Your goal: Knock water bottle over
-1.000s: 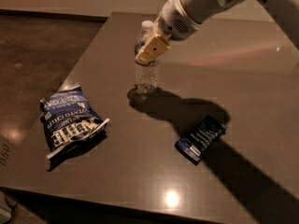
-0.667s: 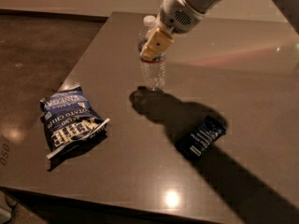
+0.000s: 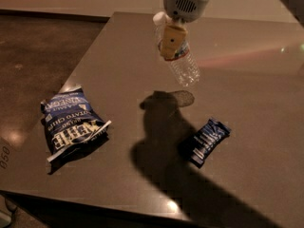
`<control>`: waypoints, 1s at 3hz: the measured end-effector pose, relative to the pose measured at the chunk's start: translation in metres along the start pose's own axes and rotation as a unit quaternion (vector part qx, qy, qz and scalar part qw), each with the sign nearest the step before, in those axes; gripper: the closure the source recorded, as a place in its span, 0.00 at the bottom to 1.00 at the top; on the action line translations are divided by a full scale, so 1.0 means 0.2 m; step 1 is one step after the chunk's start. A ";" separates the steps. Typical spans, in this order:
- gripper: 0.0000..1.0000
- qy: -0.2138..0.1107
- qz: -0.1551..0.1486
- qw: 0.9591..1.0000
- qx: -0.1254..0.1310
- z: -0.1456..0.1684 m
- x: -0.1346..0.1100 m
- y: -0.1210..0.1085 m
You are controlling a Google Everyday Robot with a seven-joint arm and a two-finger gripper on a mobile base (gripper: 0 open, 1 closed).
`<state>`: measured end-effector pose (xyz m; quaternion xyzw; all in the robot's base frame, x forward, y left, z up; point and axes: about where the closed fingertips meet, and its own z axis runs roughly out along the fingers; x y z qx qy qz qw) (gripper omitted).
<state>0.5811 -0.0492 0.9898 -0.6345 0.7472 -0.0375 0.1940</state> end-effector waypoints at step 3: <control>0.87 0.108 -0.011 0.994 0.003 0.07 0.21 0.01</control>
Offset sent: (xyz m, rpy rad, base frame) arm -0.0060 -0.0549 -0.0281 -0.2664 0.0516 -0.0845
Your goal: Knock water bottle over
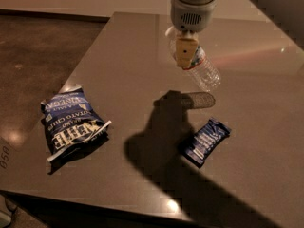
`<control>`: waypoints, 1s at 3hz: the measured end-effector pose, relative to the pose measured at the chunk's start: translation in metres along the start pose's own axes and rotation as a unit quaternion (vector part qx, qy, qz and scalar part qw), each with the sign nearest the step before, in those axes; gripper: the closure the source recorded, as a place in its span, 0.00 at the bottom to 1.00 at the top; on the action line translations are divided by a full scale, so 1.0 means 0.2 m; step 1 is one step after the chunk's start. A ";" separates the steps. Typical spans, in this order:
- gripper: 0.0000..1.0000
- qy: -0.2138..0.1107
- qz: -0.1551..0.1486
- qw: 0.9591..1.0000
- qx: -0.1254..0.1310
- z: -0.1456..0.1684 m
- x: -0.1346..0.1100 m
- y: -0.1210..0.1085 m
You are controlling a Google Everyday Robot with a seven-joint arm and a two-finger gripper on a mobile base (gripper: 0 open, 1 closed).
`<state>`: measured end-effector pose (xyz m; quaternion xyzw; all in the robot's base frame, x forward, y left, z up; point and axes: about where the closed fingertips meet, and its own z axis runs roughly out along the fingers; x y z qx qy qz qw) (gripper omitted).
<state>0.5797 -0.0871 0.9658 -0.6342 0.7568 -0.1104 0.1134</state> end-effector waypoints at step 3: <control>0.17 0.017 -0.060 0.996 -0.062 0.18 0.01 0.08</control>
Offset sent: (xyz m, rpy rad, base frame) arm -0.0153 -0.0096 -0.0445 -0.0846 0.2067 0.1222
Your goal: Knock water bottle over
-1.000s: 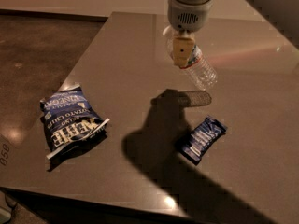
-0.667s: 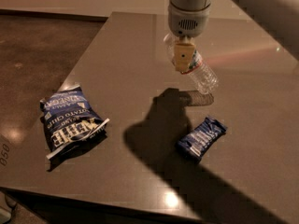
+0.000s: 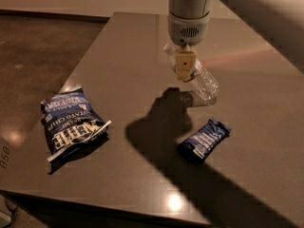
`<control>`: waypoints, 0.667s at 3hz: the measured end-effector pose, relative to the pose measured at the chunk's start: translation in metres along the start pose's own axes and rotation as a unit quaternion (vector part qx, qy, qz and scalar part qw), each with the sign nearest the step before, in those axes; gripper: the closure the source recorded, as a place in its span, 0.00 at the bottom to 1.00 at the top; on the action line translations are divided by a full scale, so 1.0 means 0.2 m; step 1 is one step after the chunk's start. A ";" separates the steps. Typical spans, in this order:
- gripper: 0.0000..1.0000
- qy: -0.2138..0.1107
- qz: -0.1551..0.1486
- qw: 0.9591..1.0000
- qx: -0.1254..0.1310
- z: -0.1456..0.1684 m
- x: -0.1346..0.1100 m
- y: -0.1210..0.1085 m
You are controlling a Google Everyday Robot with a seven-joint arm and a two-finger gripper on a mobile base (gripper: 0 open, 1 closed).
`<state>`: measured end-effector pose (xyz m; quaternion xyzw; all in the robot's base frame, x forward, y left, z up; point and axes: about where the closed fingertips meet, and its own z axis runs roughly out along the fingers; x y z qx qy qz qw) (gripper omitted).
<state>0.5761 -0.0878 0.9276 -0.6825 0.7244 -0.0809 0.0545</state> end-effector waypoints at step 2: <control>0.00 -0.003 -0.048 0.998 -0.032 0.07 -0.06 0.08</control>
Offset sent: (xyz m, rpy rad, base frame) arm -0.0366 0.0064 -0.0308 -0.0519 0.1816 0.1364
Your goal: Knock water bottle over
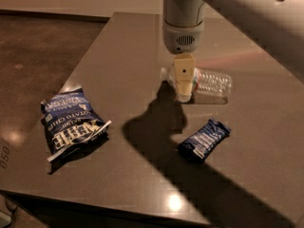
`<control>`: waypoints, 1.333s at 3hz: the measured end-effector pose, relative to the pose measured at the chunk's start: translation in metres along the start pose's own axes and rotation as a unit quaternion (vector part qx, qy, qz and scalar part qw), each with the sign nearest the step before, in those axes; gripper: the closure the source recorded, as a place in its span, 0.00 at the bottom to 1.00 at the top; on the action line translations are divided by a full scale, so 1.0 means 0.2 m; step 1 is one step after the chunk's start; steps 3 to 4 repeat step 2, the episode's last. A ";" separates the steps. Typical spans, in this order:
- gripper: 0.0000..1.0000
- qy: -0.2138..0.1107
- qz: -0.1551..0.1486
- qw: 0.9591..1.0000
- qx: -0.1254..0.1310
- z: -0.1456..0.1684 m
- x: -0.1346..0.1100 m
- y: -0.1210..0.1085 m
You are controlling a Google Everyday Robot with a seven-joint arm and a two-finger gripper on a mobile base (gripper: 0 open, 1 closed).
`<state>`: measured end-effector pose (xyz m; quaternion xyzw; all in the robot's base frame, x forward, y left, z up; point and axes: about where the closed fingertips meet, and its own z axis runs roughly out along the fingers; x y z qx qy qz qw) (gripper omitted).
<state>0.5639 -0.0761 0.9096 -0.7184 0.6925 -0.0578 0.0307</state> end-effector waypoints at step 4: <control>0.00 -0.002 -0.013 1.000 -0.017 0.05 -0.01 0.03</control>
Offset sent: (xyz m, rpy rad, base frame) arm -0.0041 0.0017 -0.0092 -0.0011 0.0307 0.0211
